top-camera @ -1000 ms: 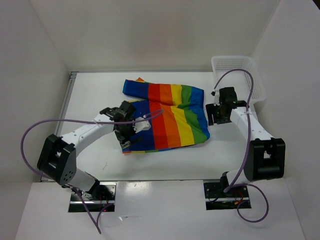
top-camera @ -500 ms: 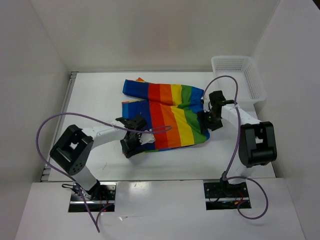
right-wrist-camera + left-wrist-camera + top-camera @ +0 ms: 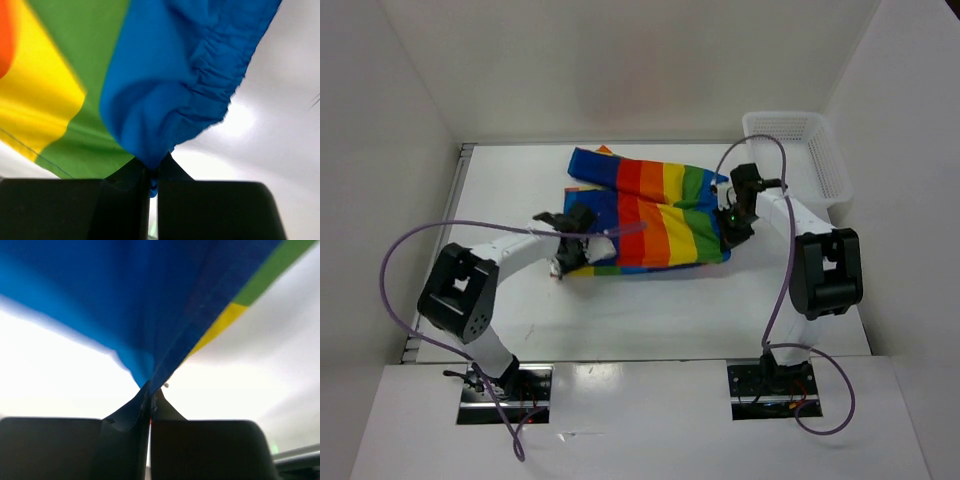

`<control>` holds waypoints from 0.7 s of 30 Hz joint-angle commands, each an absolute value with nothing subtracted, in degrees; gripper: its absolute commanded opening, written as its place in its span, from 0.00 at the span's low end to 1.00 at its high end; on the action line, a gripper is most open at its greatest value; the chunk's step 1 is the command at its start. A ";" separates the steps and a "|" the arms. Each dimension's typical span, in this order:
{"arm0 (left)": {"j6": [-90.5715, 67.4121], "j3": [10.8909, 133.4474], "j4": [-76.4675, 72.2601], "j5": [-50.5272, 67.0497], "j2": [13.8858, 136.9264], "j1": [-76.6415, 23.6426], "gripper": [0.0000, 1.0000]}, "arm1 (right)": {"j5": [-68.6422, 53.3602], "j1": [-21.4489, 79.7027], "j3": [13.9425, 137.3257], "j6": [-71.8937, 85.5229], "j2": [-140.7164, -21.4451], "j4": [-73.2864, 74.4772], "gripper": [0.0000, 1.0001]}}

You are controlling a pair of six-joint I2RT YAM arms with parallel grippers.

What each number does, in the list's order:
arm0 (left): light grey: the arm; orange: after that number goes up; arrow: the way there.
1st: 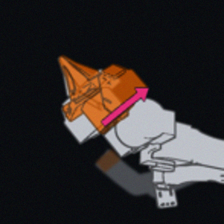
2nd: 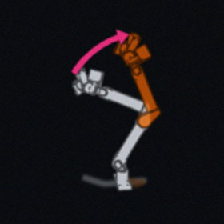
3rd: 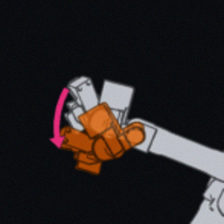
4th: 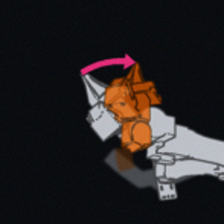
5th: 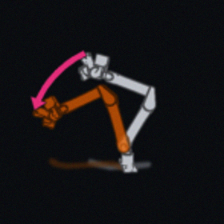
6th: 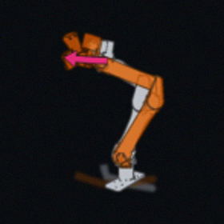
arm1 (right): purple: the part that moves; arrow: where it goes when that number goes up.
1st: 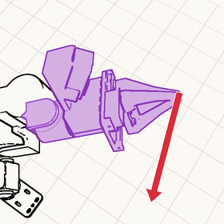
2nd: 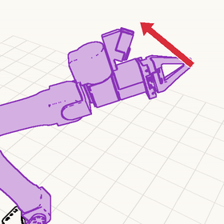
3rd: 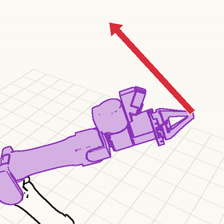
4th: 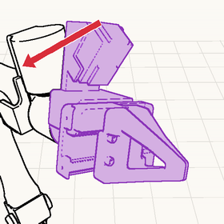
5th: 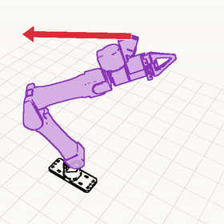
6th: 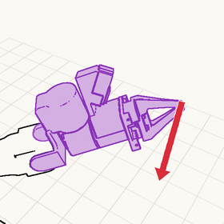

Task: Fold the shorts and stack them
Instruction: Fold the shorts

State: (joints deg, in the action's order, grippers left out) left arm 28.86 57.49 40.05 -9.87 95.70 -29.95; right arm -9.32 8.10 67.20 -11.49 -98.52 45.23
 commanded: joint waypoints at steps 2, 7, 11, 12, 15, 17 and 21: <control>42.70 69.84 46.93 -13.97 88.34 -18.03 0.00 | -15.71 5.71 86.34 -18.27 -100.10 54.21 0.00; 43.42 91.72 41.59 -19.67 92.10 -11.61 0.00 | -23.10 6.24 110.13 -16.00 -108.16 56.68 0.00; 38.52 115.35 33.23 -26.62 98.68 -8.09 0.00 | -23.82 6.77 132.68 -11.88 -113.38 55.38 0.00; 37.71 120.27 33.83 -26.63 99.48 -7.56 0.00 | -23.82 6.77 135.50 -10.21 -113.38 54.33 0.00; 37.00 130.94 34.45 -26.11 100.11 -7.56 0.00 | -25.30 5.63 138.87 -6.17 -110.93 49.06 0.00; 35.69 132.36 35.15 -26.10 98.09 -7.56 0.00 | -28.20 4.83 135.63 -3.70 -106.12 43.26 0.00; 35.16 123.61 38.67 -22.51 92.48 -8.08 0.00 | -28.92 5.98 119.59 -7.36 -99.41 44.46 0.00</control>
State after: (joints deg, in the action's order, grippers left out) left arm 36.69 128.11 35.99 -18.72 96.60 -9.96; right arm -30.87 7.68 128.14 -5.41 -103.98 44.05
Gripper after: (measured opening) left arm 0.004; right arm 0.031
